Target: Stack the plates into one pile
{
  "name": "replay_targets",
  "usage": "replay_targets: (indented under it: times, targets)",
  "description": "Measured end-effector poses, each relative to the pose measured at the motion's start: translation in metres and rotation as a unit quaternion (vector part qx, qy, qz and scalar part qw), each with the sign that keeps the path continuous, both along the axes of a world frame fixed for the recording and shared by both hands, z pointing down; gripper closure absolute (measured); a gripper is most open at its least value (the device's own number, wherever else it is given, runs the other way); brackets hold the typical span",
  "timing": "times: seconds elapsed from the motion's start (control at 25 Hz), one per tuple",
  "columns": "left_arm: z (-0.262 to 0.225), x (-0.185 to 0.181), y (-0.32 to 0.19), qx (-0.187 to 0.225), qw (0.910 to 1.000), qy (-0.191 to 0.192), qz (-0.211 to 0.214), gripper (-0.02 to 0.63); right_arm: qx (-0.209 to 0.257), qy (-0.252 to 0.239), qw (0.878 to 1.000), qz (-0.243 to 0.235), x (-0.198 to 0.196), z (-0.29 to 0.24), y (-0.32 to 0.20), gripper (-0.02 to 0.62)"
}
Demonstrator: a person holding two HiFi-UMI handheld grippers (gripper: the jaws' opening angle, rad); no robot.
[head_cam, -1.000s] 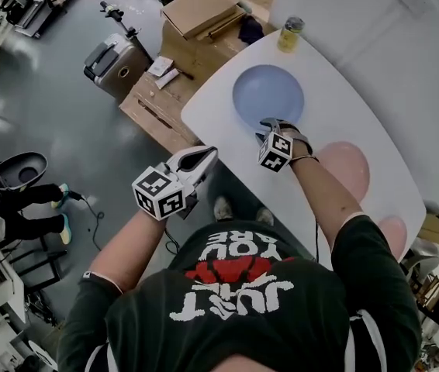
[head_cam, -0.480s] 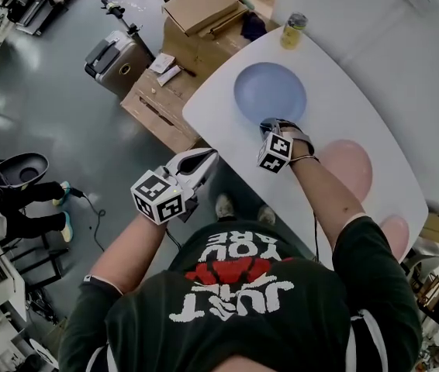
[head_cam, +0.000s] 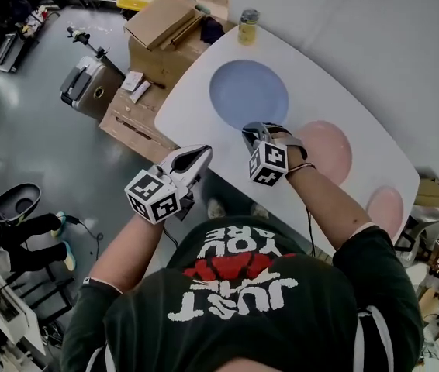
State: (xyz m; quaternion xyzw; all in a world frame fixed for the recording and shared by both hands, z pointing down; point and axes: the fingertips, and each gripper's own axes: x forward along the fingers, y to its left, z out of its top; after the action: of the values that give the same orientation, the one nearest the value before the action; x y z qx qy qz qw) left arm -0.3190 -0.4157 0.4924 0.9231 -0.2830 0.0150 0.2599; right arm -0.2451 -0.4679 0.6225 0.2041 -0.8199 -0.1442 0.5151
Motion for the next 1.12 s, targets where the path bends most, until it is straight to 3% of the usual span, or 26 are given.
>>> replay_targets:
  times: [0.32, 0.64, 0.84, 1.12]
  targets:
    - [-0.013, 0.079, -0.006, 0.012, 0.9961, 0.013, 0.086, 0.604, 0.001, 0.021, 0.997, 0.074, 0.103, -0.022, 0.045, 0.58]
    - [-0.015, 0.131, 0.004, 0.014, 0.9912, 0.019, 0.13, 0.603, -0.039, 0.078, 0.987, 0.138, 0.206, 0.016, 0.116, 0.58]
    - [-0.014, 0.139, 0.006, 0.013, 0.9908, 0.017, 0.133, 0.603, -0.061, 0.098, 0.98, 0.161, 0.232, 0.05, 0.145, 0.58]
    - [-0.009, 0.126, 0.008, 0.004, 0.9933, 0.01, 0.115, 0.603, -0.087, 0.086, 0.978, 0.17, 0.232, 0.074, 0.162, 0.58]
